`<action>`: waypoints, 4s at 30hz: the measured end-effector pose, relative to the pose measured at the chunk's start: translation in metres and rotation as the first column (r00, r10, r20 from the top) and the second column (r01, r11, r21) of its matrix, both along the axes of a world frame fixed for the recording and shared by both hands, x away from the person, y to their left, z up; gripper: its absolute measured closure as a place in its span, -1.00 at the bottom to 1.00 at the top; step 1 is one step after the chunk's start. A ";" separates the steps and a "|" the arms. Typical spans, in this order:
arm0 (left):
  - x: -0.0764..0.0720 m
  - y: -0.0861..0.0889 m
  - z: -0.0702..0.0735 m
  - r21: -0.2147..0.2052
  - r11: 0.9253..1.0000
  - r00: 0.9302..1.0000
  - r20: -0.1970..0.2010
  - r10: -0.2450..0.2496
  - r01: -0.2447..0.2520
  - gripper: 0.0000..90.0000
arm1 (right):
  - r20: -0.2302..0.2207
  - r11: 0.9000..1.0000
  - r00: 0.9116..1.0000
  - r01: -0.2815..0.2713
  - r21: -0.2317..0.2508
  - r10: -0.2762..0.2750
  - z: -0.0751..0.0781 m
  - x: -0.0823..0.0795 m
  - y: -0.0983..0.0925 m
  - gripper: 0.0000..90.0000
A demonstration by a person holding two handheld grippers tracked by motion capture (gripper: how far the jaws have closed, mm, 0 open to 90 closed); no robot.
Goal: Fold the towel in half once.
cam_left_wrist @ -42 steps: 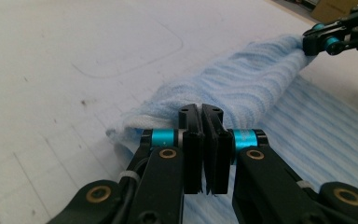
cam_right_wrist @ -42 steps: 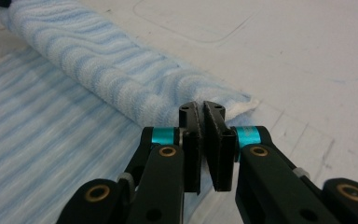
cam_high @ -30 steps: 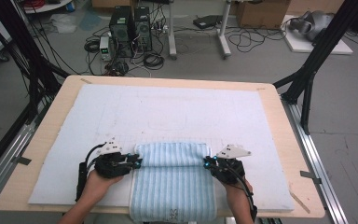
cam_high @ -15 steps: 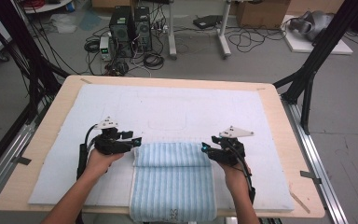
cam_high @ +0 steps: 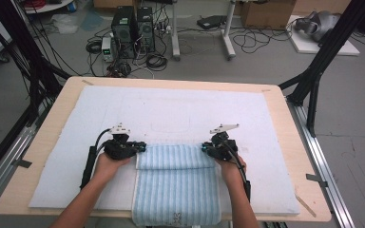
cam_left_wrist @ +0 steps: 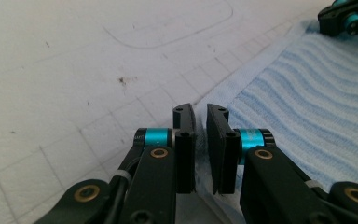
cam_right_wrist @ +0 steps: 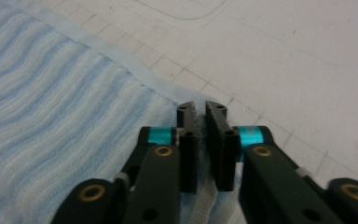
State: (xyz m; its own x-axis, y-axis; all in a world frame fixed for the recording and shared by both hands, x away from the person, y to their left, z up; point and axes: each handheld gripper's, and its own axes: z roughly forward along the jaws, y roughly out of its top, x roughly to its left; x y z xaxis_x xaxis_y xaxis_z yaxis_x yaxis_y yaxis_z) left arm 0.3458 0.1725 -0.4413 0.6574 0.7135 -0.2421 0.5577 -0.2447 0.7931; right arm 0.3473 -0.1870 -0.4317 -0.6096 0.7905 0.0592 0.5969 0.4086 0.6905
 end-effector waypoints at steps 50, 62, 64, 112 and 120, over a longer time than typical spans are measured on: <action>-0.092 0.024 0.010 -0.228 0.970 0.995 0.077 -0.065 0.081 -0.04 | 0.223 0.979 0.974 -0.071 0.190 0.027 0.000 -0.140 -0.045 0.25; -0.022 0.014 0.013 -0.141 0.989 0.997 0.062 0.055 -0.046 -0.20 | 0.175 0.989 0.978 0.098 0.113 -0.117 0.010 -0.059 -0.033 0.06; -0.016 0.008 0.010 -0.096 0.993 0.995 0.069 0.075 -0.068 -0.24 | 0.157 0.990 0.981 0.098 0.099 -0.113 0.005 -0.050 -0.027 0.00; 0.072 0.003 0.001 -0.060 0.972 0.974 0.002 0.227 -0.227 0.12 | 0.117 0.980 0.974 0.189 0.057 -0.195 -0.006 0.059 -0.004 0.10; 0.035 0.006 0.014 -0.088 0.986 0.989 0.040 0.143 -0.139 0.16 | 0.119 0.978 0.989 0.068 0.198 -0.093 0.006 0.028 -0.023 0.07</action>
State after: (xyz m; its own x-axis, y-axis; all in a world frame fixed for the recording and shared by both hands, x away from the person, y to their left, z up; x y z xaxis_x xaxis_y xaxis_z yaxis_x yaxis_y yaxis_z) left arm 0.3805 0.1781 -0.4273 0.5637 0.7778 -0.2778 0.5445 -0.0971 0.8331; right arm 0.3751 -0.2100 -0.4253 -0.5571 0.8183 0.1414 0.5244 0.2146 0.8240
